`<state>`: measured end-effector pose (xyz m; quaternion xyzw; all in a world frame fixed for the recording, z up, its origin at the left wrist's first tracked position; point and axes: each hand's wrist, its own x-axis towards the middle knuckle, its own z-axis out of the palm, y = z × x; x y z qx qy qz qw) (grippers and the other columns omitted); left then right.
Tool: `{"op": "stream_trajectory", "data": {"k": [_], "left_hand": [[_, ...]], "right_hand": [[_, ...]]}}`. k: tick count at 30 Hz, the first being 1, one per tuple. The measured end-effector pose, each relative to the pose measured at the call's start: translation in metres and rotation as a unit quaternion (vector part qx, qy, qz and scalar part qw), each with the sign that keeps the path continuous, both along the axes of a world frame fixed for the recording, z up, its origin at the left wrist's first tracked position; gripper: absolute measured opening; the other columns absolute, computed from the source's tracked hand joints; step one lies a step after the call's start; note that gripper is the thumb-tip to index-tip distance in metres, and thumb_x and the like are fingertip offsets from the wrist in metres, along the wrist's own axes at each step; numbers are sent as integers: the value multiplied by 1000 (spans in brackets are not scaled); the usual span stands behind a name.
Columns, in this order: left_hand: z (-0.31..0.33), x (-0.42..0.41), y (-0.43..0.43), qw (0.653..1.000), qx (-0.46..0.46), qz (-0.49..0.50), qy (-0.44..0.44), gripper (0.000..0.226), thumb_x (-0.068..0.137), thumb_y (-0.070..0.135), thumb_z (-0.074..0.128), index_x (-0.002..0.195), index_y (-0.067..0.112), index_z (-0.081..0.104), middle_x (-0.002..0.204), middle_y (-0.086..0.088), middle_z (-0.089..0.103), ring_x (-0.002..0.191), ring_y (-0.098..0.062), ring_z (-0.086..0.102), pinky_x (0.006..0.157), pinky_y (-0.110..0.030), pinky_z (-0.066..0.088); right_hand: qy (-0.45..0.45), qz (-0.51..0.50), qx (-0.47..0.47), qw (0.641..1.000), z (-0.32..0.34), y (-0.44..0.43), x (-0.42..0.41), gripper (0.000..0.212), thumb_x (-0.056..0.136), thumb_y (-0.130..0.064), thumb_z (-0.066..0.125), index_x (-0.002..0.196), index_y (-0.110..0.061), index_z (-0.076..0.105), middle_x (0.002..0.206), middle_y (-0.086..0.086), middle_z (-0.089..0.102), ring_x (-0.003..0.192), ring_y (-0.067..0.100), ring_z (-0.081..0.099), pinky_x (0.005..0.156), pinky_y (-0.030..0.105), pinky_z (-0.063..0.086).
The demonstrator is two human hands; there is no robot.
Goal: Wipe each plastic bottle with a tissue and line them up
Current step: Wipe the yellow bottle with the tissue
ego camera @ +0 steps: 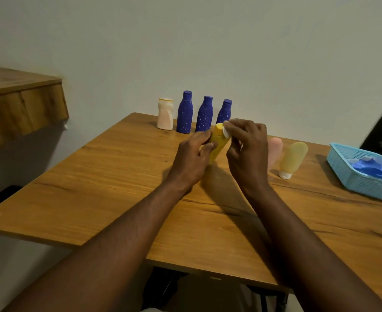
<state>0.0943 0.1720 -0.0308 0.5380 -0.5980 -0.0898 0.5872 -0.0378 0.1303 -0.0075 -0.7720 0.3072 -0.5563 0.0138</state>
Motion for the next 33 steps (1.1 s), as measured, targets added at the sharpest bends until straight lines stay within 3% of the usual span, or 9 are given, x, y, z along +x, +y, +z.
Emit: {"op": "stream_trajectory", "data": {"k": [2,6,9,13,16,20,23,28,33], "left_hand": [[-1,2,0,1000,-9,6,-20,41,102,9,58,143,16,57,135,-2,63,125,-10,58,102,-36,55],[-1,3,3,999,-17,29,-41,37,99,0,59,133,14,63,128,-3,66,120,-10,60,102,-35,55],[0,2,2,999,-15,21,-35,41,101,1,57,140,15,59,130,-3,64,122,-11,59,102,-36,55],[1,0,2,1000,-13,17,1,43,104,16,58,146,14,53,135,-2,61,117,-2,54,98,-25,52],[2,2,2,1000,7,6,16,44,105,22,57,148,16,51,134,4,60,108,7,54,89,-13,46],[2,0,0,997,47,-43,43,39,107,27,52,145,19,54,132,7,60,113,2,56,94,-24,51],[4,0,0,994,67,-57,64,38,108,27,48,146,23,52,133,10,54,112,2,53,88,-19,45],[2,1,-2,994,77,-19,70,43,110,23,45,153,25,42,145,4,46,126,-5,46,99,-25,43],[1,3,-6,990,61,-11,124,46,105,13,55,144,33,44,143,3,55,127,-14,58,98,-44,58]], "right_hand": [[30,1,-29,999,2,5,5,30,91,-10,69,120,-8,72,119,8,69,112,25,54,86,18,39],[57,21,-55,997,3,10,9,29,89,-5,71,118,-6,72,117,8,71,109,25,58,85,29,48],[13,45,-44,998,6,8,3,29,92,-20,59,115,-7,72,111,7,73,104,21,59,81,28,49],[-73,39,29,996,5,-1,-7,28,91,-6,55,113,-7,73,109,6,74,103,15,64,88,28,54],[-151,74,145,975,6,-6,-10,31,94,2,55,116,-10,73,110,-2,73,104,9,67,91,28,57],[-203,124,267,934,3,-10,-10,26,99,-5,59,119,-14,72,111,-2,75,105,9,69,90,32,60],[-230,130,303,916,0,-12,-8,24,99,-6,58,117,-12,73,106,-2,76,100,13,71,88,38,61],[-248,128,278,919,0,-9,-2,19,96,-10,63,113,-9,74,100,-2,75,96,12,71,83,33,62],[-199,139,287,927,-9,-12,4,17,97,-19,65,109,-13,76,97,-3,76,94,14,71,84,34,62]]}}
